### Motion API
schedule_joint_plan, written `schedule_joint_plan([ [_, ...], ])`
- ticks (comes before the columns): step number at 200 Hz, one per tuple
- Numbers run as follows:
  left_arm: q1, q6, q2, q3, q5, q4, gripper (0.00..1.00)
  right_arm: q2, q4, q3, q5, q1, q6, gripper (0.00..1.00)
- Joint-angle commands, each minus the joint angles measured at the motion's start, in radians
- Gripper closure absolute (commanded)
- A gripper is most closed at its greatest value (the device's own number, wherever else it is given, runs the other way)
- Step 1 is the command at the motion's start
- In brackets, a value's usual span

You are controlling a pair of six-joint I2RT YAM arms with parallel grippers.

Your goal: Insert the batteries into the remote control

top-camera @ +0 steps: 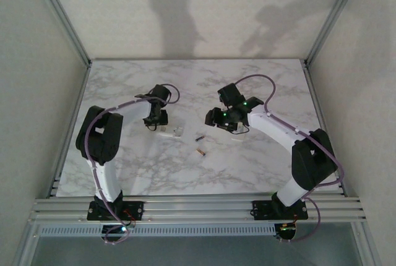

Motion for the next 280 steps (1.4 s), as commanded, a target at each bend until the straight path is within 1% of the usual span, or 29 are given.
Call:
schedule_joint_plan([
  [1, -0.002, -0.033, -0.051, -0.035, 0.038, -0.039, 0.55, 0.018, -0.03, 0.035, -0.008, 0.005, -0.013, 0.44],
  [28, -0.004, -0.053, -0.066, -0.053, 0.025, -0.034, 0.55, 0.022, -0.031, 0.034, -0.001, 0.01, -0.015, 0.43],
  [32, -0.003, -0.053, -0.066, -0.053, 0.025, -0.028, 0.54, 0.024, -0.03, 0.033, 0.0, 0.011, -0.016, 0.43],
  [43, -0.004, -0.055, -0.057, -0.049, 0.021, -0.018, 0.46, 0.028, -0.026, 0.032, 0.001, 0.012, -0.022, 0.43],
  [57, -0.004, -0.057, -0.054, -0.042, 0.02, -0.007, 0.45, 0.037, -0.024, 0.039, -0.006, 0.015, -0.04, 0.43],
  [77, -0.004, -0.063, -0.096, -0.049, 0.003, 0.02, 0.41, 0.048, -0.027, 0.054, 0.011, 0.035, -0.122, 0.43],
  [87, -0.004, -0.064, -0.132, -0.056, -0.004, 0.033, 0.37, 0.066, -0.058, 0.077, 0.042, 0.049, -0.168, 0.43],
  [107, -0.004, -0.062, -0.232, -0.085, -0.007, 0.065, 0.29, 0.115, -0.137, 0.144, 0.093, 0.08, -0.192, 0.43],
  [126, -0.004, -0.059, -0.362, -0.142, 0.002, 0.118, 0.21, 0.159, -0.173, 0.184, 0.154, 0.126, -0.154, 0.43],
  [137, -0.004, -0.055, -0.439, -0.18, 0.004, 0.149, 0.18, 0.189, -0.188, 0.204, 0.181, 0.131, -0.124, 0.44],
  [142, -0.004, -0.051, -0.476, -0.194, 0.006, 0.16, 0.16, 0.202, -0.191, 0.211, 0.188, 0.155, -0.121, 0.44],
  [150, -0.004, -0.04, -0.531, -0.218, 0.017, 0.174, 0.14, 0.219, -0.195, 0.228, 0.204, 0.166, -0.139, 0.45],
  [162, -0.004, -0.024, -0.609, -0.249, 0.032, 0.191, 0.11, 0.236, -0.176, 0.239, 0.22, 0.179, -0.241, 0.46],
  [178, -0.004, -0.002, -0.704, -0.289, 0.058, 0.205, 0.08, 0.238, -0.162, 0.244, 0.263, 0.191, -0.467, 0.47],
  [196, -0.004, 0.013, -0.799, -0.326, 0.078, 0.211, 0.05, 0.227, -0.146, 0.224, 0.259, 0.192, -0.763, 0.46],
  [213, -0.004, 0.017, -0.862, -0.351, 0.078, 0.212, 0.04, 0.238, -0.174, 0.223, 0.236, 0.192, -0.999, 0.46],
  [223, -0.004, 0.015, -0.883, -0.362, 0.069, 0.208, 0.04, 0.256, -0.191, 0.229, 0.23, 0.192, -1.105, 0.45],
  [249, -0.003, 0.012, -0.899, -0.385, 0.056, 0.196, 0.03, 0.364, -0.312, 0.336, 0.23, 0.189, -1.252, 0.46],
  [261, -0.004, 0.01, -0.902, -0.393, 0.059, 0.19, 0.02, 0.407, -0.34, 0.378, 0.227, 0.186, -1.284, 0.46],
  [280, -0.004, 0.006, -0.916, -0.408, 0.058, 0.182, 0.01, 0.462, -0.368, 0.437, 0.182, 0.181, -1.306, 0.46],
])
